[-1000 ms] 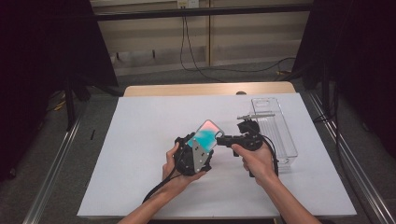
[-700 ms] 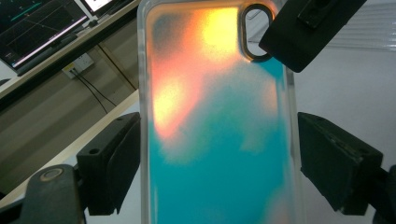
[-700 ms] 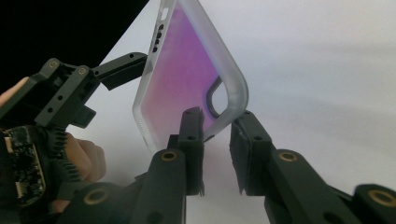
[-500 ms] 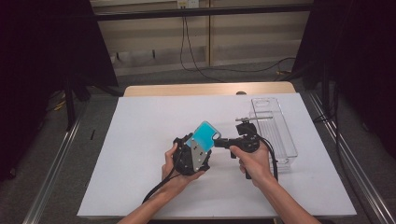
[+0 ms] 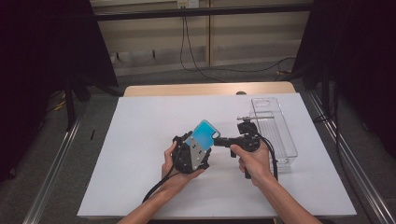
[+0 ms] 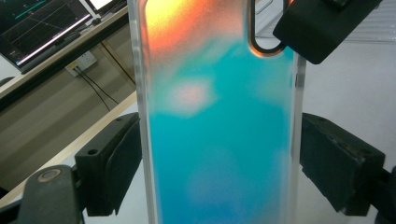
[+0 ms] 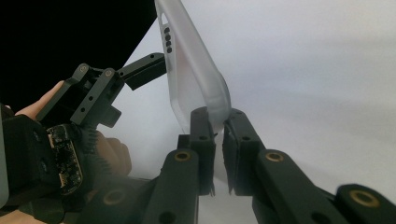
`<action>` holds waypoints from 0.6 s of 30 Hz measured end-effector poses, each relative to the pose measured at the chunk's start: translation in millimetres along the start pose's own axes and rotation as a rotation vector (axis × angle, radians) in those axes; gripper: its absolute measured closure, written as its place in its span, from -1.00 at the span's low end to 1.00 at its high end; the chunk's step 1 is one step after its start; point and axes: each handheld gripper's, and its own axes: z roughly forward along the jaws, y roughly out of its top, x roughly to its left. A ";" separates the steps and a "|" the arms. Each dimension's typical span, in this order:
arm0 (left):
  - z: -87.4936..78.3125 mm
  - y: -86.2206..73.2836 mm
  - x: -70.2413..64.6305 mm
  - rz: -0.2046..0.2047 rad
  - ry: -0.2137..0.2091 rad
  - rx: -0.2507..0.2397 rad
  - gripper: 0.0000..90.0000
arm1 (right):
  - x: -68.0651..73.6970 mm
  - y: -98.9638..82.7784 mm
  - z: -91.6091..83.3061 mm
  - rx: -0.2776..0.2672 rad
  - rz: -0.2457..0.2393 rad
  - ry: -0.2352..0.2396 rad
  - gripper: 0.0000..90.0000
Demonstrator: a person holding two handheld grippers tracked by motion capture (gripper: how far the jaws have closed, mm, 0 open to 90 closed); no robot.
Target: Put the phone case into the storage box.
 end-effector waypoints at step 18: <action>4.0 -1.1 0.6 -0.021 -0.059 0.016 -0.69 | 1.8 0.7 -0.7 -0.010 -0.019 -0.018 0.90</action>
